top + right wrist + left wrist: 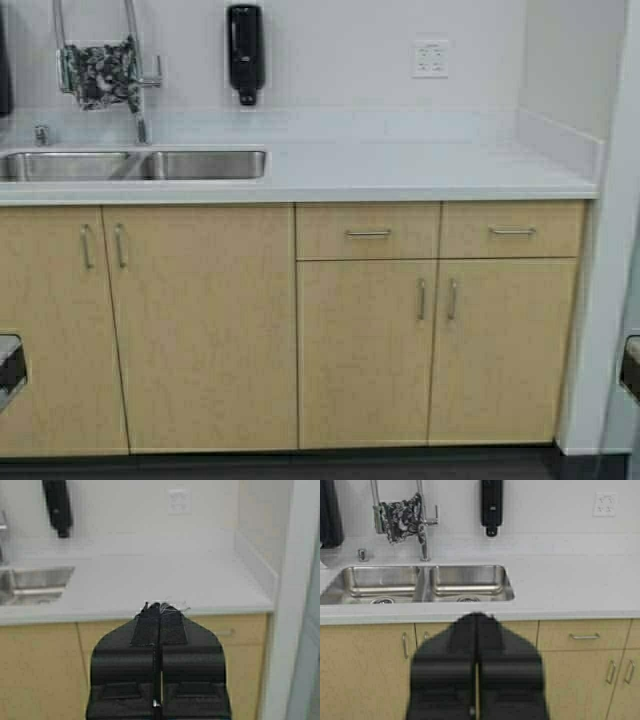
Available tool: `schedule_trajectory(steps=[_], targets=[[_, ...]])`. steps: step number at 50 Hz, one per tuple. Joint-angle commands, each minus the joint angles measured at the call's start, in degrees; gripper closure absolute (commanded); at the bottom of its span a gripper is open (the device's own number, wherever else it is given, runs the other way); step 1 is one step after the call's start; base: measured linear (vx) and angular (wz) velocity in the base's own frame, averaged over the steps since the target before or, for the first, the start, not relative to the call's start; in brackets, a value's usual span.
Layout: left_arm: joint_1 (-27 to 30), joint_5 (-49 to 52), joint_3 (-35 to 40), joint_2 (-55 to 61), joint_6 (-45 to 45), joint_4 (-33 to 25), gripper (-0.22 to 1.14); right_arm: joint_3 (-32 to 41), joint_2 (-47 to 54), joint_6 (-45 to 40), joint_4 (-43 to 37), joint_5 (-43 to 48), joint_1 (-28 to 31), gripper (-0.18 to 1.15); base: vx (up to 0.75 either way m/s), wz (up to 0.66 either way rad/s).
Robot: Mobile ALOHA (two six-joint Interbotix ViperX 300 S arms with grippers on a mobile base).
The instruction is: Get the cloth and wipe up the spill under the wine glass
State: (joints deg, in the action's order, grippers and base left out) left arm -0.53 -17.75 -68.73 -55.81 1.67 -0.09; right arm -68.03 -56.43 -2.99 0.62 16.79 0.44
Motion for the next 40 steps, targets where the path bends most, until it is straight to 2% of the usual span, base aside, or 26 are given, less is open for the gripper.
schedule_trajectory(steps=[1, 40], targets=[[0.0, -1.1, 0.3, 0.7, 0.4, 0.0, 0.89, 1.1, 0.3, -0.2, 0.6, 0.3, 0.1, 0.92, 0.30, 0.19], [0.0, -2.4, -1.1, -0.8, 2.0, 0.0, 0.89, 1.1, -1.3, -3.7, 1.5, 0.4, 0.1, 0.92, 0.34, 0.25]])
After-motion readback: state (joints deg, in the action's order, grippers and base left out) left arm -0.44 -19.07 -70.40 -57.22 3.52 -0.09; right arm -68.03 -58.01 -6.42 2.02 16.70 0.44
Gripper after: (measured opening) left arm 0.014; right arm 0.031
